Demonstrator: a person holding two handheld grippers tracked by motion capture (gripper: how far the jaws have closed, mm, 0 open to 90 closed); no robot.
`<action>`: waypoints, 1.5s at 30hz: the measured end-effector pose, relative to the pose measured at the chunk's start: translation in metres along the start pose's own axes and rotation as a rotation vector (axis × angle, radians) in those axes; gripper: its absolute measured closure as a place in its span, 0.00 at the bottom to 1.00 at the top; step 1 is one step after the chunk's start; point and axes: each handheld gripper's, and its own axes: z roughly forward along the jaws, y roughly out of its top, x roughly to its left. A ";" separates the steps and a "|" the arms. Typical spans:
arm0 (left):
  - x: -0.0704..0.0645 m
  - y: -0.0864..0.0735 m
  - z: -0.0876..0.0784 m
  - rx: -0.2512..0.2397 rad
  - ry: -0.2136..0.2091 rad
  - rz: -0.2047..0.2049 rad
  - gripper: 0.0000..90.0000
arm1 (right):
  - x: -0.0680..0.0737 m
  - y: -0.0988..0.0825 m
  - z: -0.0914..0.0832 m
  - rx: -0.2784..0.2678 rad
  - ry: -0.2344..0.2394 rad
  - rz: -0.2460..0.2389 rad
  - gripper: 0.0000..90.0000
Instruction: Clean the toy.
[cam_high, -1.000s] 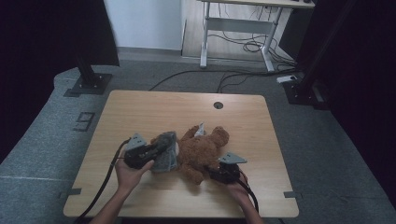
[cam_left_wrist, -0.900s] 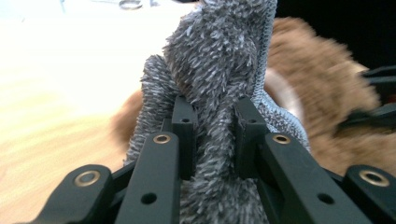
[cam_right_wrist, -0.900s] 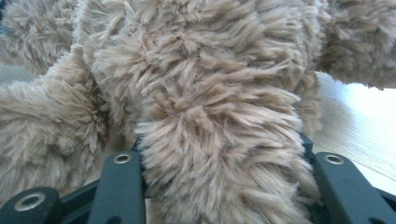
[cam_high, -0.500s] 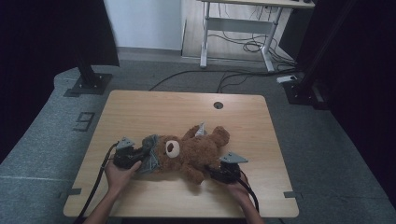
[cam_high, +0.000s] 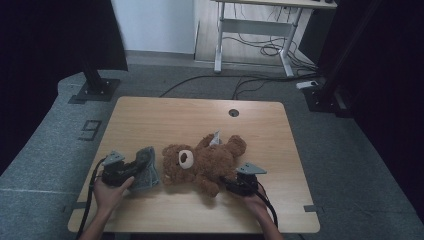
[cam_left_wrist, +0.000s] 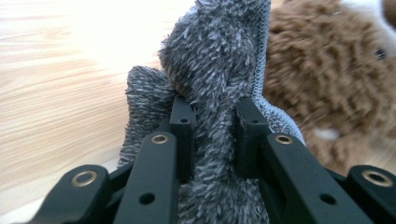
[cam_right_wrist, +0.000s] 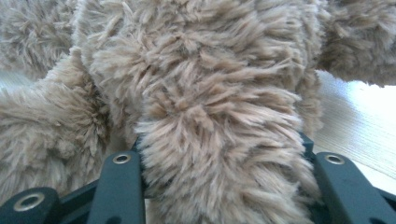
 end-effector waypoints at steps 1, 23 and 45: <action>0.006 -0.004 -0.004 0.012 0.018 -0.009 0.80 | 0.000 0.000 0.000 0.000 0.000 0.000 0.54; 0.031 -0.016 -0.028 0.096 0.112 -0.009 0.28 | -0.001 0.000 0.000 -0.001 0.005 -0.002 0.53; -0.082 0.019 0.066 0.153 -0.101 0.143 0.33 | -0.006 0.000 -0.001 -0.011 -0.011 -0.017 0.49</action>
